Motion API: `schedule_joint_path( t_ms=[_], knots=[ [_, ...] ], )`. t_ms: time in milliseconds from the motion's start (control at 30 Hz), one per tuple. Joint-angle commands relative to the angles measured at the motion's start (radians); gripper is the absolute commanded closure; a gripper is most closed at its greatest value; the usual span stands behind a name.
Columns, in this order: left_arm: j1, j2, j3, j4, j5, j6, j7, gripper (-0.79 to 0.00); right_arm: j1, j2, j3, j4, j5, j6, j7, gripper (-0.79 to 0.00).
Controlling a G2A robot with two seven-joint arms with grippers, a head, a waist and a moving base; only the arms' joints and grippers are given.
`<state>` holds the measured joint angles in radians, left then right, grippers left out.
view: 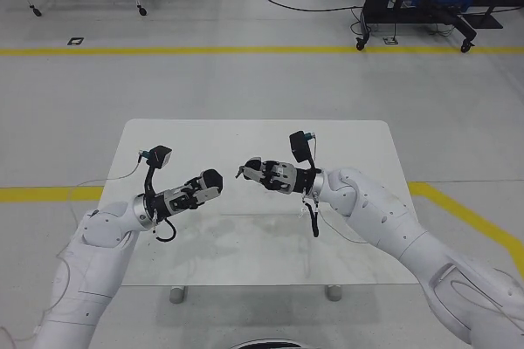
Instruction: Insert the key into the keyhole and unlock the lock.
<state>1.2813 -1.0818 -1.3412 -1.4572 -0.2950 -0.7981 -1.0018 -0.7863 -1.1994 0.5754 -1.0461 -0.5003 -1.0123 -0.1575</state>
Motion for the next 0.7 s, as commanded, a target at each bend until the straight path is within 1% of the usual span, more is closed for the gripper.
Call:
schedule_joint_path(
  t_ms=[0,133,167,200,233,533,600,667],
  knots=[
    [0.0,0.0,0.0,0.0,0.0,0.0,0.0,-0.379,0.0,0.0,0.0,0.0,0.0,0.0,0.0,0.0],
    [0.0,0.0,0.0,0.0,0.0,0.0,0.0,-0.379,0.0,0.0,0.0,0.0,0.0,0.0,0.0,0.0],
    [0.0,0.0,0.0,0.0,0.0,0.0,0.0,-0.409,0.0,0.0,0.0,0.0,0.0,0.0,0.0,0.0],
    [0.0,0.0,0.0,0.0,0.0,0.0,0.0,-0.727,0.0,0.0,0.0,0.0,0.0,0.0,0.0,0.0],
    [0.0,0.0,0.0,0.0,0.0,0.0,0.0,-0.785,0.0,0.0,0.0,0.0,0.0,0.0,0.0,0.0],
    [0.0,0.0,0.0,0.0,0.0,0.0,0.0,-0.785,0.0,0.0,0.0,0.0,0.0,0.0,0.0,0.0],
    [0.002,-0.001,-0.001,-0.006,0.03,0.014,0.043,-0.785,-0.006,0.0,0.002,-0.006,0.003,0.009,0.001,0.0],
    [-0.003,-0.004,0.02,-0.008,0.03,0.017,0.061,-0.785,-0.024,0.0,0.011,-0.026,0.025,0.003,0.007,0.0]
  ],
)
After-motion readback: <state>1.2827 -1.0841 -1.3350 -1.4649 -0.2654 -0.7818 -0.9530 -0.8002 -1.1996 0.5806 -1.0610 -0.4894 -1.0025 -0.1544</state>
